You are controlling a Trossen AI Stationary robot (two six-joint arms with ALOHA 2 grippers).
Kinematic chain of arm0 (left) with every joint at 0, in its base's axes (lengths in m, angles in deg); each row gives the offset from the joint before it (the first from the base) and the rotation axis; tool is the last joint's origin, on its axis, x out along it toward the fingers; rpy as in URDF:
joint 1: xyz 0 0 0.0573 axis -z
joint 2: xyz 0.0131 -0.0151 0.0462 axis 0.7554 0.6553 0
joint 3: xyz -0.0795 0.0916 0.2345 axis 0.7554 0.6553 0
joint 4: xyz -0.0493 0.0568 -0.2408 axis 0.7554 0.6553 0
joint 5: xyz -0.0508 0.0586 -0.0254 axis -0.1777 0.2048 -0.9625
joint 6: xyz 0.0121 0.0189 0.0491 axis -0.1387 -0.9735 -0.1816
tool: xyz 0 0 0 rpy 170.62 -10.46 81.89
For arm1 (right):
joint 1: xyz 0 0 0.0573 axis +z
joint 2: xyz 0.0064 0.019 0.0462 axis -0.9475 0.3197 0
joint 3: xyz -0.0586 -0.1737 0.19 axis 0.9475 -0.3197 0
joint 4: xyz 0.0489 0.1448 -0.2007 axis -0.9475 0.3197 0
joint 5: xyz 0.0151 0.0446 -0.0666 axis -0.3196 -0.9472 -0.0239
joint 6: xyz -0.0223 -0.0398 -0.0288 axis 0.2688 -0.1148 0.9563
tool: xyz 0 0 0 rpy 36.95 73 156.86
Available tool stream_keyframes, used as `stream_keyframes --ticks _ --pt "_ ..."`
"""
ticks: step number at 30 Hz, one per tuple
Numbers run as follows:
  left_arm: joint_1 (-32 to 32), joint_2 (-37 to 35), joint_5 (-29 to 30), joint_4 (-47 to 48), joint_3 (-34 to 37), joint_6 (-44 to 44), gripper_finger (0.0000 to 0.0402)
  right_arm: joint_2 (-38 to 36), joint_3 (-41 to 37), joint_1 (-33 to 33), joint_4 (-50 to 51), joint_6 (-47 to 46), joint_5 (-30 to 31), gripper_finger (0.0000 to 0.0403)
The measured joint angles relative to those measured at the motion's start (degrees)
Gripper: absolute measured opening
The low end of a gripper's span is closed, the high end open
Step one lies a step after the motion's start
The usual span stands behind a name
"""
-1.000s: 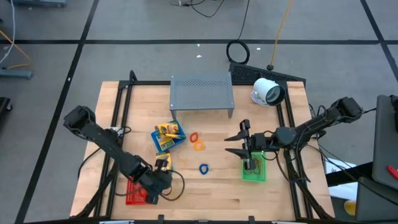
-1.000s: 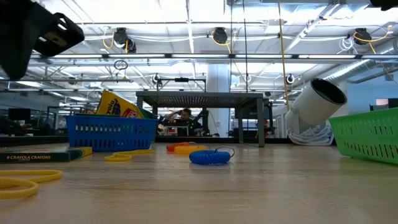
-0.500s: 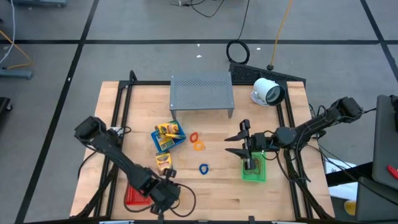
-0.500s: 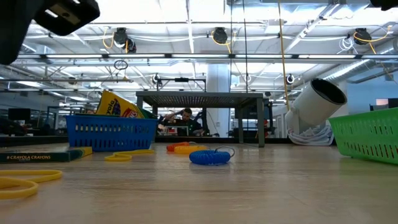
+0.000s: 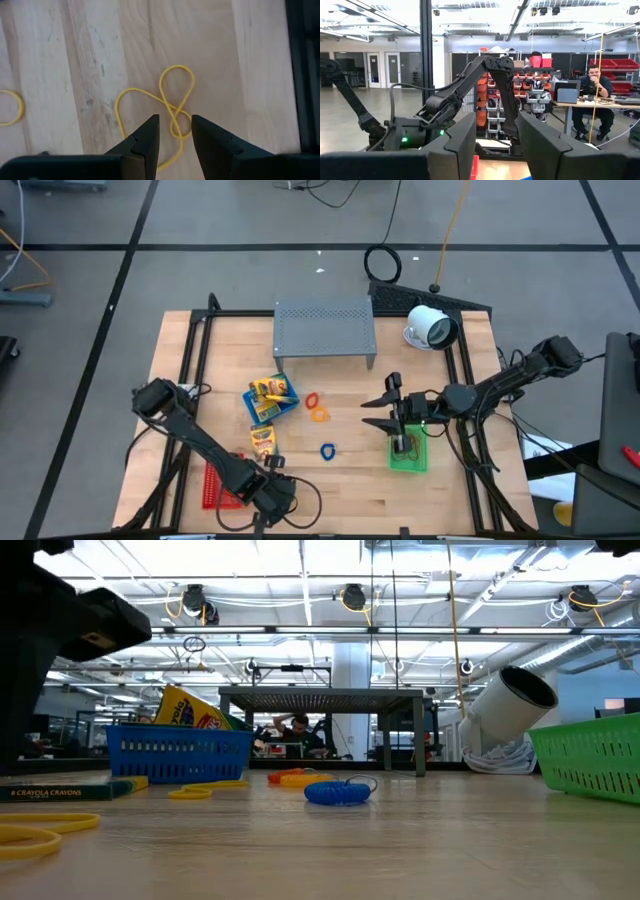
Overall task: Pick & Place Office Desk Supplies
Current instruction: Put the yellow rubber band into the green bin
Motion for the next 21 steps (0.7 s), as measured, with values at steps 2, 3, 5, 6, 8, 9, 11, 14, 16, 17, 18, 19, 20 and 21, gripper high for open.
stream_keyframes --ticks 2,3,5,6,8,9,11,14,16,17,18,19,20,21 --pt "0.0 0.4 -0.1 -0.1 0.0 0.2 0.0120 0.0 0.0 0.1 0.0 0.0 0.0 0.0135" --pt "0.0 0.6 -0.1 -0.2 0.0 0.5 0.0120 0.0 0.0 0.3 0.0 0.0 0.0 0.0135" --pt "0.0 0.8 -0.2 -0.5 0.0 0.7 0.0120 0.0 0.0 0.7 0.0 0.0 0.0 0.0135" --pt "0.0 0.8 -0.2 -0.8 0.0 0.7 0.0120 0.0 0.0 1.0 0.0 0.0 0.0 0.0134" --pt "-0.1 0.8 -0.2 -1.7 0.0 0.7 0.0120 0.0 0.0 1.6 -0.1 0.1 0.0 0.0134" --pt "-0.1 0.8 -0.2 -2.0 0.0 0.7 0.0120 0.0 0.0 1.9 -0.3 0.4 0.0 0.0134" --pt "-0.1 0.8 -0.2 -2.4 0.0 0.9 0.0120 0.0 0.0 2.6 -0.9 1.0 0.0 0.0134" --pt "-0.2 1.1 0.2 -2.6 0.0 1.6 0.0120 0.0 0.0 3.4 -0.9 1.6 0.0 0.0134" --pt "-0.2 1.7 0.3 -2.5 0.1 1.7 0.0120 0.0 0.0 3.9 -1.2 1.8 0.1 0.0134" --pt "-0.2 2.1 0.2 -2.5 0.1 1.8 0.0120 0.0 0.0 4.1 -1.5 2.1 0.1 0.0134" --pt "-0.2 2.6 0.0 -2.7 0.1 1.9 0.0120 0.0 0.0 4.2 -1.6 2.3 0.1 0.0134" --pt "-0.3 3.0 -0.3 -3.0 0.1 2.0 0.0120 0.0 0.0 4.4 -1.6 2.4 0.1 0.0134" --pt "-0.4 3.5 -0.3 -3.1 0.1 2.0 0.0120 0.0 0.0 4.6 -1.6 2.5 0.1 0.0134" --pt "-0.5 4.0 -0.3 -3.1 0.0 2.2 0.0120 0.0 0.0 4.7 -1.7 2.7 0.1 0.0134"
